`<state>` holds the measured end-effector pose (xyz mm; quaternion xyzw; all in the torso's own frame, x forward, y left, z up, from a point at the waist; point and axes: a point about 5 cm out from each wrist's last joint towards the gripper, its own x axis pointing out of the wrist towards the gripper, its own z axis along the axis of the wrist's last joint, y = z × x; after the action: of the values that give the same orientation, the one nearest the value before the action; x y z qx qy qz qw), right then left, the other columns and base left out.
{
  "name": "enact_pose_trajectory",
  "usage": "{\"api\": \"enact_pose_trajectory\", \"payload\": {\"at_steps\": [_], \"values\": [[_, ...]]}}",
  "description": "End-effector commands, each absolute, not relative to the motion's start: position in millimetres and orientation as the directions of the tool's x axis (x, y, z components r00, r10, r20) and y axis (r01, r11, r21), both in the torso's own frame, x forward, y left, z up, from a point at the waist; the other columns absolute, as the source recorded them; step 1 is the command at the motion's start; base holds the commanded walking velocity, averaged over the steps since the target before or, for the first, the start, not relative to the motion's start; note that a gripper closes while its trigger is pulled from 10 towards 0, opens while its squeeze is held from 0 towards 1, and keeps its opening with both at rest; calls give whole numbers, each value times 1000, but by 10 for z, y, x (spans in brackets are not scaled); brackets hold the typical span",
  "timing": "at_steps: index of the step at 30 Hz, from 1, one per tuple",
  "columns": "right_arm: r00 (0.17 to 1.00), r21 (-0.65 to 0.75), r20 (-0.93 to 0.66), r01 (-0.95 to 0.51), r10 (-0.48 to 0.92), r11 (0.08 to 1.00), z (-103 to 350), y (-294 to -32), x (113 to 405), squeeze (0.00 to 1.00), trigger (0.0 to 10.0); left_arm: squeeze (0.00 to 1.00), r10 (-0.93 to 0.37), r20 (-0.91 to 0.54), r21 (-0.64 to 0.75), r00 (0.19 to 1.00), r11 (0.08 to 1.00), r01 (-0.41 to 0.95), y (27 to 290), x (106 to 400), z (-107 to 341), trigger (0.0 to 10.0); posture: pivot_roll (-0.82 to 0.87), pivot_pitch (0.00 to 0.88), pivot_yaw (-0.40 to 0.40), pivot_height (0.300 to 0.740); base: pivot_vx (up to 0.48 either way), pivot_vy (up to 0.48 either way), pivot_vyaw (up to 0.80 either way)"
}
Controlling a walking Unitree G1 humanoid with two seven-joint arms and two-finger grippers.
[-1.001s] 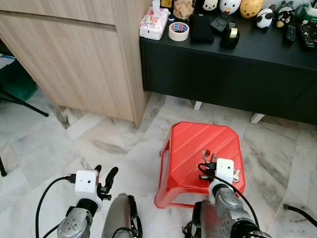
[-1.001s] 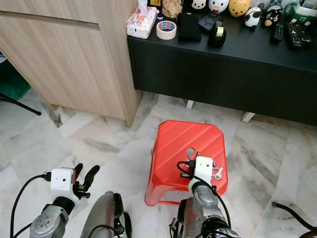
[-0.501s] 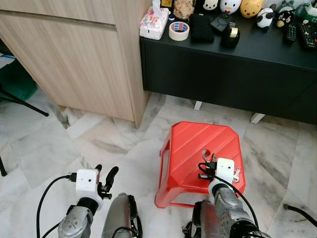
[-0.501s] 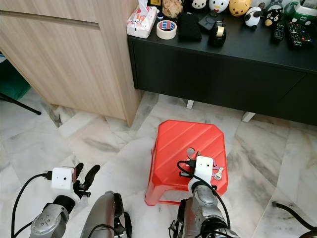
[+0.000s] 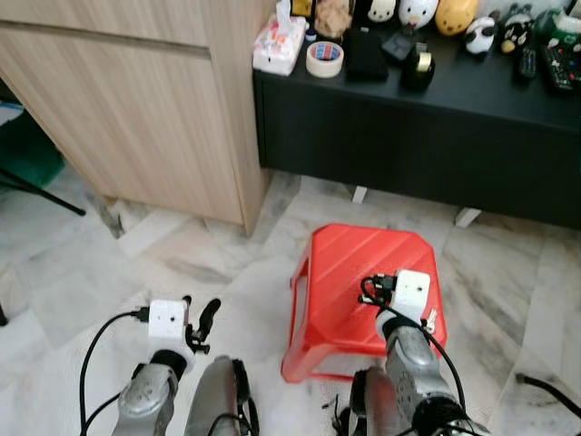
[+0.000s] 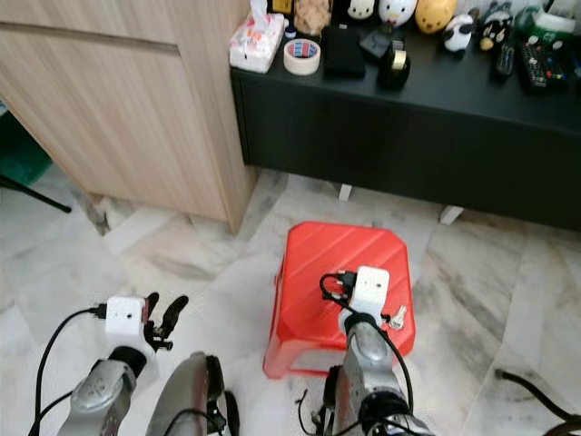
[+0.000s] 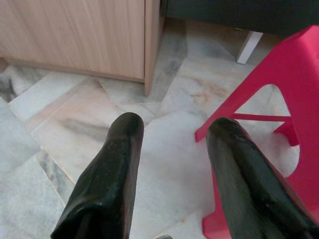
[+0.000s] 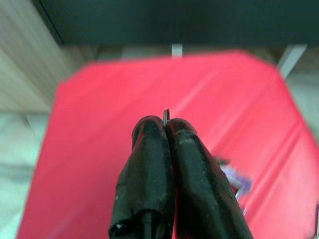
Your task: Hang keys on a hook
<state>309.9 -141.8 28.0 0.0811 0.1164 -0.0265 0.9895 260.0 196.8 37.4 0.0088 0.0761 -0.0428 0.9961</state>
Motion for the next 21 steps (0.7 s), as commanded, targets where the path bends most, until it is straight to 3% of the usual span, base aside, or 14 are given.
{"api": "enact_pose_trajectory", "payload": {"at_steps": [1,5,6,7,8,9,14,21], "values": [[979,155,-200,78,-46,985,301,-1454,3075,0,0,0,-69,-185,23,980,997,74,1992,2570,281,10000,73,96,-62,630,0,0,0],[991,167,-115,86,-67,982,423,-1518,3076,0,0,0,-41,-187,19,982,999,45,2011,2656,245,10000,68,54,-81,630,0,0,0],[992,165,-107,87,-70,982,436,-1532,3073,0,784,0,-36,-189,19,981,999,40,2016,2666,240,10000,68,48,-82,630,0,0,0],[992,157,-105,89,-73,983,442,-1550,3071,0,3725,0,-31,-193,18,981,999,35,2018,2678,231,10000,65,35,-87,630,0,0,0],[992,152,-105,91,-76,984,445,-1562,3070,0,3725,0,-28,-196,17,980,999,32,2019,2687,226,10000,65,35,-87,630,0,0,0],[992,149,-101,93,-79,984,448,-1577,3062,0,10000,0,-25,-200,16,979,999,29,2023,2688,214,10000,63,25,-89,630,0,0,0],[994,150,-75,92,-81,984,452,-1610,2993,0,10000,0,-3,-228,18,974,1000,8,2060,2670,140,10000,63,0,-95,630,0,0,0],[993,156,-83,94,-82,983,424,-1580,2938,0,10000,0,18,-257,24,966,1000,-12,2101,2628,44,10000,68,0,-95,679,0,0,0]]}}
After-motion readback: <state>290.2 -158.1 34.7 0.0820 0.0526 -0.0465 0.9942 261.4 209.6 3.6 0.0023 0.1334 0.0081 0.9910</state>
